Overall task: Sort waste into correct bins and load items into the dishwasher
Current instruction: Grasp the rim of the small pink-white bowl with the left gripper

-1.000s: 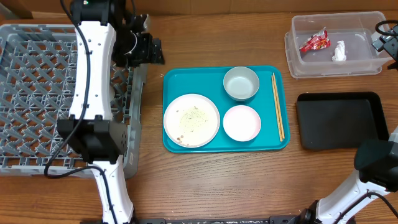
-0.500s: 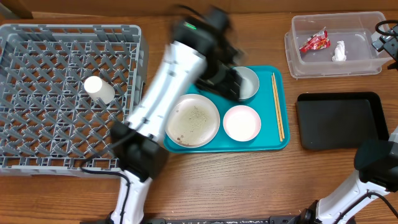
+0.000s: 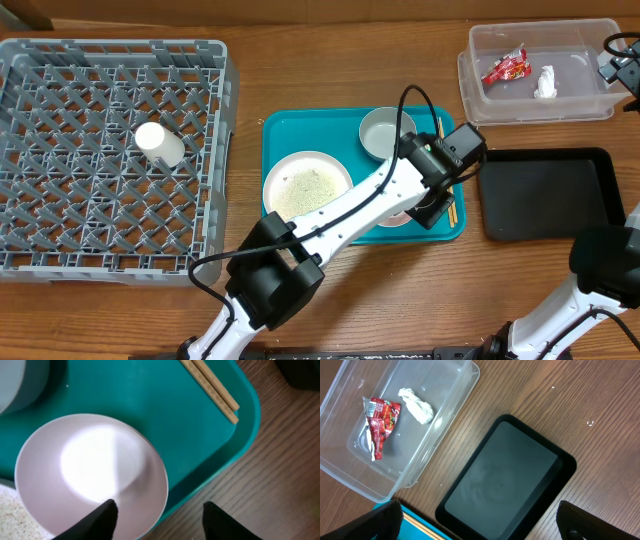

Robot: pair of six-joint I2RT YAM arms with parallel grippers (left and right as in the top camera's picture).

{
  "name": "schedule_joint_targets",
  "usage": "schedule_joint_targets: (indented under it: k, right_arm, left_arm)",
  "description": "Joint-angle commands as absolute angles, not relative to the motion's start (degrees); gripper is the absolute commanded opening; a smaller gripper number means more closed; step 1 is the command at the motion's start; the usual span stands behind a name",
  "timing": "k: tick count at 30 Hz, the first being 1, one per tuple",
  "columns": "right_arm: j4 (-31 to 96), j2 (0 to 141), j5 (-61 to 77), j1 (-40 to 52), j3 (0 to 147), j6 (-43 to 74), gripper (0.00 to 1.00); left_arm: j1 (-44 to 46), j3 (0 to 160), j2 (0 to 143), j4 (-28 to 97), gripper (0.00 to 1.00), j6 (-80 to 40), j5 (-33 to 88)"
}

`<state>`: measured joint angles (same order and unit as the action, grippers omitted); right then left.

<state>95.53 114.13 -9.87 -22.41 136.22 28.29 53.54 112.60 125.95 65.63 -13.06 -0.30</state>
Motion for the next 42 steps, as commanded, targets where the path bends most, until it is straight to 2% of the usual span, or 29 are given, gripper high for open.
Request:
schedule_joint_targets:
  k: [1,8,12,18,23,36,39,42]
  right_arm:
    - [95.26,112.73,-10.28,-22.37,137.62,28.56,1.0]
    - [95.26,112.73,-10.28,-22.37,137.62,28.56,1.0]
    - [95.26,112.73,-10.28,-22.37,137.62,28.56,1.0]
    - [95.26,112.73,-10.28,-22.37,137.62,28.56,1.0]
    - [95.26,112.73,-10.28,-22.37,137.62,28.56,1.0]
    - [95.26,112.73,-10.28,-22.37,137.62,28.56,1.0]
    - [95.26,112.73,-10.28,-22.37,137.62,28.56,1.0]
    - [95.26,112.73,-10.28,-22.37,137.62,28.56,1.0]
  left_arm:
    - [53.34,110.65,125.14,63.72,0.5,-14.17,-0.69]
    - [53.67,103.98,125.25,59.02,0.47,-14.22,-0.4]
    - [53.67,101.51,125.25,57.58,0.36,-14.39,-0.4]
    - [53.67,101.51,125.25,56.9,0.35,-14.39,0.75]
    - [53.67,101.51,125.25,56.86,0.2,-14.41,2.63]
    - [53.84,98.91,125.25,55.11,0.21,-14.37,2.2]
    - [53.82,99.04,125.21,54.96,0.19,-14.41,1.08]
    - [53.8,99.61,125.21,55.0,0.11,-15.31,1.43]
